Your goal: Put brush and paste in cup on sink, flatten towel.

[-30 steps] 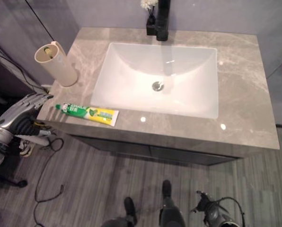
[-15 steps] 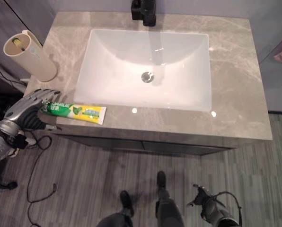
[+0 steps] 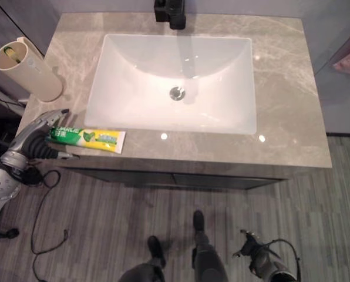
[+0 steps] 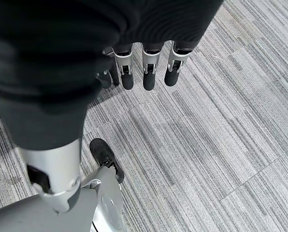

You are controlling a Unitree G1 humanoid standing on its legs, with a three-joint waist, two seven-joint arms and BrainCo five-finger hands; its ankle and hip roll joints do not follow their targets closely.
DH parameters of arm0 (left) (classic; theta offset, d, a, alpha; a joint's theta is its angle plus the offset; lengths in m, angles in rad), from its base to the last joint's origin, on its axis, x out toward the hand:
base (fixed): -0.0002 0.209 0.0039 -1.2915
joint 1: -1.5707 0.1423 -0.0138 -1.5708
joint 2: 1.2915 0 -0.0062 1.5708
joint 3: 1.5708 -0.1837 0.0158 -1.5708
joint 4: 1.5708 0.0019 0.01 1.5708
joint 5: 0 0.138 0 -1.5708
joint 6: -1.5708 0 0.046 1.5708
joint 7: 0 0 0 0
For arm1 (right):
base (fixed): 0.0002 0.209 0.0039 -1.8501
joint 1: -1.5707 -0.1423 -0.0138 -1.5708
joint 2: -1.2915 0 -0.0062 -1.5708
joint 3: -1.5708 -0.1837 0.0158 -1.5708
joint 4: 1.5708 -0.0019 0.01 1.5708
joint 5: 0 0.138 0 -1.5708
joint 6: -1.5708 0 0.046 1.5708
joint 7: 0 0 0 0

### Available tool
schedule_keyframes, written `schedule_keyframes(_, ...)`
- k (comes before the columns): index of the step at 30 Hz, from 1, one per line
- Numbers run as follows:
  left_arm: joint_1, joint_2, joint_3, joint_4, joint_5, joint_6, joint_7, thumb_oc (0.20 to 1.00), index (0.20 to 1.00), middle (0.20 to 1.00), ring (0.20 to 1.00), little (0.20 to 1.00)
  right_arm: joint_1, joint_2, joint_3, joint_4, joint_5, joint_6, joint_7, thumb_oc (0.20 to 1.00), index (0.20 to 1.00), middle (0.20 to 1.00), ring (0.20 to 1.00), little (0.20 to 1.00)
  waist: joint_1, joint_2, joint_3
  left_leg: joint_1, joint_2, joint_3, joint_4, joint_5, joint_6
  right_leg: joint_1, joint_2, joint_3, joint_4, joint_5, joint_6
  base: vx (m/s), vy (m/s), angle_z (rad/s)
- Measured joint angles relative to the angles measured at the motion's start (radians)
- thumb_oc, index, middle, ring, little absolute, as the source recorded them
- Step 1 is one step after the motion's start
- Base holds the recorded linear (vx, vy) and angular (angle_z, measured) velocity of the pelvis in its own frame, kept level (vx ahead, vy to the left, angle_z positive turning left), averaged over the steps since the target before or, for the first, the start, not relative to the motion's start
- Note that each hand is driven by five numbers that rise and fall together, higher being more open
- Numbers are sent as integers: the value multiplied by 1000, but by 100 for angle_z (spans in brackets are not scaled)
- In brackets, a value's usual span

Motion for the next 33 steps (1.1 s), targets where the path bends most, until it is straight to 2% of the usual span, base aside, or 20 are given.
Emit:
schedule_keyframes(4, -2, 0, 0, 0, -2, 0, 1, 1000, 1000, 1000, 1000, 1000, 0, 0, 0, 1, 0, 0, 0, 1000, 1000, 1000, 1000, 1000, 0, -1, 1, 0, 0, 0, 0, 0, 0, -1, 0, 0, 0, 0, 0, 0, 0, 0)
schedule_keyframes(12, 4, -63, 44, 2, -51, 1, -10, 1000, 1000, 1000, 1000, 1000, 1, 1, -4, 6, 0, 1, 1, 1000, 1000, 1000, 1000, 1000, 1, -2, 1, 3, -1, 6, 0, 0, 0, -1, 0, 8, 0, 1, 0, -2, 0, 0)
schedule_keyframes(24, -4, -56, 45, 2, -57, 2, -5, 1000, 1000, 1000, 1000, 1000, -3, 0, -4, 6, 0, 0, 0, 1000, 1000, 1000, 1000, 1000, 2, -8, 5, -1, 0, 12, 0, -1, -1, -8, 2, 15, 0, 1, 1, -1, -1, 0)
schedule_keyframes(25, -8, -55, 45, 5, -38, 2, -4, 878, 878, 878, 878, 878, -4, 0, -4, 6, 0, 0, 0, 1000, 1000, 1000, 1000, 1000, 2, -8, 5, -3, 0, 12, 0, -1, -1, -10, 2, 15, 0, 1, 0, 0, 0, 0)
schedule_keyframes(26, -10, -38, 34, 3, -25, 0, -4, 862, 862, 862, 862, 862, -4, 0, -4, 6, 1, 0, 0, 1000, 1000, 1000, 1000, 1000, 2, -8, 5, -3, 0, 12, 0, -1, -1, -10, 3, 15, 0, 2, 0, 22, -33, 0)
schedule_keyframes(27, -15, -18, 18, 1, -14, 1, -9, 630, 630, 630, 630, 630, -5, 0, -4, 6, 1, 0, 0, 1000, 1000, 1000, 1000, 1000, 2, -8, 5, -3, 0, 12, 0, -1, -1, -10, 3, 15, 0, 2, 0, 0, 0, 0)
schedule_keyframes(28, -20, -14, 13, 4, 1, 1, -6, 630, 630, 630, 630, 630, -4, 0, -3, 6, 1, 0, 0, 1000, 1000, 1000, 1000, 1000, 1, -8, 5, -3, 1, 12, 0, -1, -1, -10, 3, 15, 0, 2, 0, 0, 0, 0)
schedule_keyframes(29, -42, 3, -9, 7, 25, 1, 1, 464, 464, 464, 464, 464, -3, -1, 2, 7, 1, 0, 0, 1000, 1000, 1000, 1000, 1000, 3, -8, 5, -3, 1, 10, 0, -1, -1, -9, 3, 13, 0, 2, 0, 24, -9, 4)
schedule_keyframes(30, -62, 15, -21, 9, 48, 4, 2, 385, 385, 385, 385, 385, -4, -1, 2, 6, 1, 0, 0, 1000, 1000, 1000, 1000, 1000, 3, -8, 5, -3, 1, 7, 0, 0, -1, -7, 3, 10, 0, 2, 0, 39, -12, 5)
schedule_keyframes(31, -92, 71, -58, 6, 105, 9, 2, 238, 238, 238, 238, 238, -5, -1, 3, 9, 1, 0, 0, 1000, 1000, 1000, 1000, 1000, 3, -9, 5, 0, 2, 7, 0, -1, -1, -3, 3, 9, 0, 1, 0, 0, 0, 0)
schedule_keyframes(32, -106, 123, -92, 12, 151, 2, -4, 200, 200, 200, 200, 200, -6, -2, 4, 9, 0, 0, -1, 1000, 1000, 1000, 1000, 1000, 0, -10, 5, 4, 1, 8, 0, -1, -1, 0, 3, 9, 0, 1, 0, 24, -2, -3)
schedule_keyframes(33, -113, 134, -98, 18, 173, -4, -8, 200, 200, 200, 200, 200, -8, -2, 4, 10, 0, 0, -2, 1000, 1000, 1000, 1000, 1000, -2, -9, 5, 8, 1, 11, 0, -3, -4, 2, 3, 12, 0, 1, 0, 30, 6, -9)
